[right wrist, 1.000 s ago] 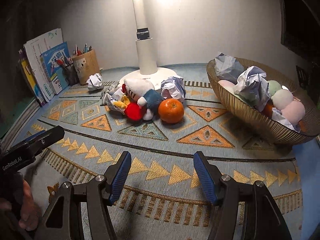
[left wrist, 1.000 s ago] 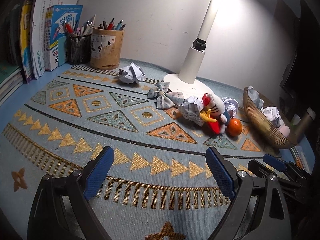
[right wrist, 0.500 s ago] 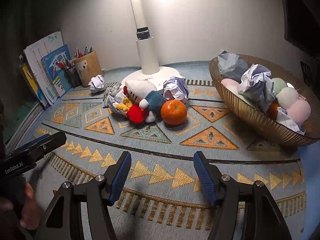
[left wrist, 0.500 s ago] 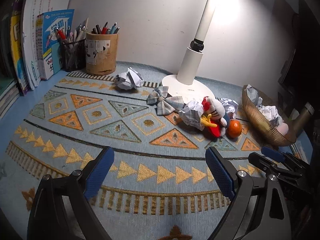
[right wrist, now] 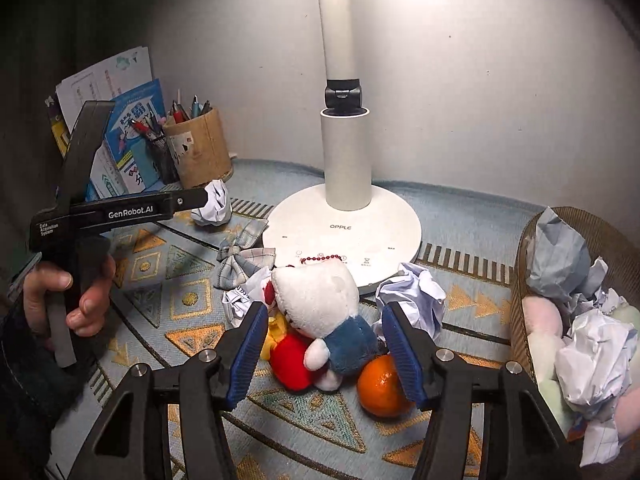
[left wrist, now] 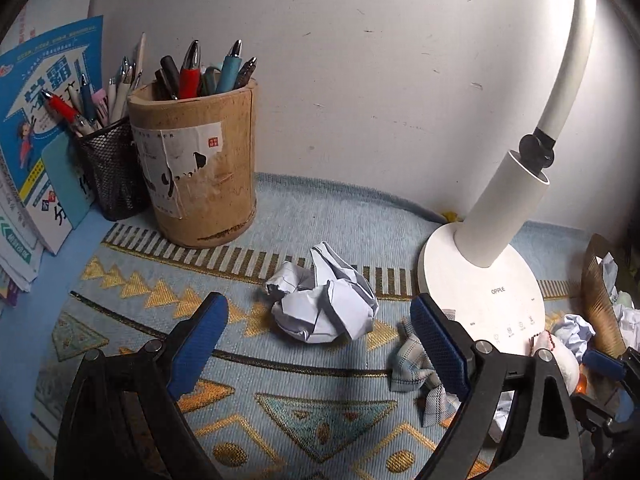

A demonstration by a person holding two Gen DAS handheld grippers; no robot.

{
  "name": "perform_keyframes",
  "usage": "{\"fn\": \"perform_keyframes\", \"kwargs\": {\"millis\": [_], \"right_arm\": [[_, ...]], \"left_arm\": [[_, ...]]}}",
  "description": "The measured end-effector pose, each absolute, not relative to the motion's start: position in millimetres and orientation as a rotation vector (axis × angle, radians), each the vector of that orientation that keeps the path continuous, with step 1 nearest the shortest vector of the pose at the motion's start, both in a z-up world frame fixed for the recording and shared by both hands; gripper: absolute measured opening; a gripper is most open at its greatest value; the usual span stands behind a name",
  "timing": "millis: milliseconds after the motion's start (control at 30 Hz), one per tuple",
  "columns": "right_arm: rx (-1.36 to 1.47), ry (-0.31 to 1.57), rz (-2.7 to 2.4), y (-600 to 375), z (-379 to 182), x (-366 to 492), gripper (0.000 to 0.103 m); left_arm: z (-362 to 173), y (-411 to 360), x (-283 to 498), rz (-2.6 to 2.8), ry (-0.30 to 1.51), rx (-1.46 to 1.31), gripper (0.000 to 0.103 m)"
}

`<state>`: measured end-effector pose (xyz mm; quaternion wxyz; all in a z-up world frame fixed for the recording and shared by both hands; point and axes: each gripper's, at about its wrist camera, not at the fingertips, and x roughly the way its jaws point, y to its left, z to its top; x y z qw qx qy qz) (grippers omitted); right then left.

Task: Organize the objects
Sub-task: 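Grasp paper ball with left gripper while right gripper grasps white-blue-red plush, then lift paper ball and plush and carry them toward the brown bowl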

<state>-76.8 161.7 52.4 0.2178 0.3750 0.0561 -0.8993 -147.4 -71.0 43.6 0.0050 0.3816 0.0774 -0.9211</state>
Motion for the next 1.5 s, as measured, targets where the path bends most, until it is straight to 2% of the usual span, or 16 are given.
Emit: {"fn": "perform_keyframes", "kwargs": {"millis": [67,133,167,267,467,733,933,1067,1133,1267,1500], "right_arm": [[1.063,0.151,-2.454,159.1,44.9,-84.8,0.055],[1.083,0.158,-2.441,156.2,37.4,-90.5,0.053],[1.091,0.154,-2.442,156.2,34.3,-92.5,0.05],[1.055,0.104,-2.457,162.8,36.3,-90.6,0.046],[0.947,-0.024,-2.473,176.8,68.4,-82.4,0.046],[0.89,-0.17,-2.439,204.4,120.5,-21.9,0.046],[1.205,-0.121,-2.563,223.7,82.4,25.4,0.047],[1.348,-0.214,-2.551,236.7,42.8,26.9,0.047],[1.324,-0.244,-2.548,241.4,41.9,30.4,0.047],[1.235,-0.298,-2.491,256.0,55.4,44.3,0.065],[1.166,-0.159,-2.49,257.2,48.0,65.7,0.065]], "left_arm": [[36.9,-70.6,-155.2,-2.867,0.246,1.214,0.089],[30.5,-68.0,-159.2,-2.866,0.243,1.238,0.076],[27.2,-66.0,-160.8,-2.863,0.23,1.259,0.062],[30.1,-60.6,-155.3,-2.899,0.184,1.226,0.049],[56.5,-56.5,-122.8,-2.955,0.184,1.152,0.049],[106.2,-30.5,-19.8,-3.084,0.193,1.037,0.049],[77.4,-1.1,43.2,-3.084,0.278,1.122,0.049],[48.0,17.0,64.4,-3.0,0.292,1.152,0.049],[40.7,21.7,70.0,-2.986,0.315,1.183,0.049],[33.3,21.7,78.5,-2.983,0.335,1.159,0.049],[34.8,22.2,82.3,-3.007,0.318,1.104,0.049]]}}
